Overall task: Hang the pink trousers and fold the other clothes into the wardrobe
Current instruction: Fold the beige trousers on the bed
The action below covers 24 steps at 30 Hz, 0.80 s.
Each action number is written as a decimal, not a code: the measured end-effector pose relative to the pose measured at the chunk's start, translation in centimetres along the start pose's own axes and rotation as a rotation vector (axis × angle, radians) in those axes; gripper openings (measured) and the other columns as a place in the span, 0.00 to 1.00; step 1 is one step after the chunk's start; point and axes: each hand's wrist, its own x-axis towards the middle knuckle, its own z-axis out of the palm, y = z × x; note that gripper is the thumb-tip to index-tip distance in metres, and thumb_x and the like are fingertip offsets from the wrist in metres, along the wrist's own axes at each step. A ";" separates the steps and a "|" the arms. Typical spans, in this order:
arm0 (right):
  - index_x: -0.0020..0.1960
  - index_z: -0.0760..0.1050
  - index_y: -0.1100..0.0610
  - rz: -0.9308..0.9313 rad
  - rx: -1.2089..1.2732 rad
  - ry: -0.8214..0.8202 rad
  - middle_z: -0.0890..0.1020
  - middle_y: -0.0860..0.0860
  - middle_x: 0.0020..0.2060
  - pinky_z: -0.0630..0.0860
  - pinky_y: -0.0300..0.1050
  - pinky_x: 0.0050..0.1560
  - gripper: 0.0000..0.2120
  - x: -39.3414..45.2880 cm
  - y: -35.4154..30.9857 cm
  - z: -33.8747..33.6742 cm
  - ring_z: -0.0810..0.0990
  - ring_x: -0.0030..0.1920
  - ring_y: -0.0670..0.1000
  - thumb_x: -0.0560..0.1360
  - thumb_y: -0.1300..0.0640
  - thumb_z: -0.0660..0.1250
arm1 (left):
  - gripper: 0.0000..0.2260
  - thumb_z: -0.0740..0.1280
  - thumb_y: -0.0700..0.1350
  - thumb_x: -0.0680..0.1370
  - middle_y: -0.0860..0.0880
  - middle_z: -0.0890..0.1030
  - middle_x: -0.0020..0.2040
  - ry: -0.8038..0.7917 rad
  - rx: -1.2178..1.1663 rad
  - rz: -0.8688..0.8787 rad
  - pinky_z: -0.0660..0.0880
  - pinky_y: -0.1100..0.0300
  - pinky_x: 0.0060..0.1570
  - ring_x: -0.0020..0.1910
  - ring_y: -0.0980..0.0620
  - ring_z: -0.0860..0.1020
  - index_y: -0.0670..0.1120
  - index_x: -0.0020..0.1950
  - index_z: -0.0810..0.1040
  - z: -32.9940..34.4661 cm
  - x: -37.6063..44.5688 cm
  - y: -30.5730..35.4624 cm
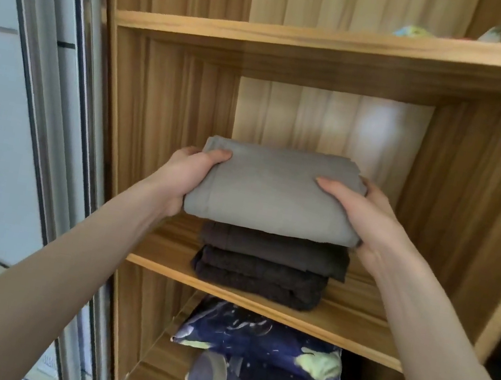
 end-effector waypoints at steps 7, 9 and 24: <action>0.79 0.64 0.54 0.029 -0.145 0.118 0.81 0.51 0.62 0.79 0.41 0.41 0.43 2.6 1.3 -0.7 0.83 0.54 0.50 0.71 0.44 0.79 | 0.35 0.74 0.55 0.79 0.46 0.82 0.58 -0.074 0.067 -0.014 0.78 0.60 0.37 0.49 0.51 0.82 0.40 0.79 0.66 2.4 4.1 -1.2; 0.79 0.64 0.55 0.045 -0.215 0.120 0.80 0.50 0.61 0.76 0.37 0.39 0.41 3.0 2.3 -0.7 0.81 0.51 0.47 0.73 0.44 0.78 | 0.38 0.74 0.56 0.78 0.44 0.80 0.64 -0.092 0.123 -0.040 0.77 0.58 0.40 0.53 0.50 0.81 0.41 0.81 0.64 2.6 5.1 -2.2; 0.82 0.62 0.47 -0.233 -1.117 -0.083 0.66 0.46 0.79 0.64 0.49 0.75 0.34 4.3 2.7 0.3 0.66 0.78 0.51 0.81 0.32 0.55 | 0.24 0.51 0.63 0.85 0.54 0.75 0.73 -0.240 0.989 0.575 0.70 0.52 0.64 0.72 0.48 0.72 0.58 0.76 0.73 4.4 5.9 -4.9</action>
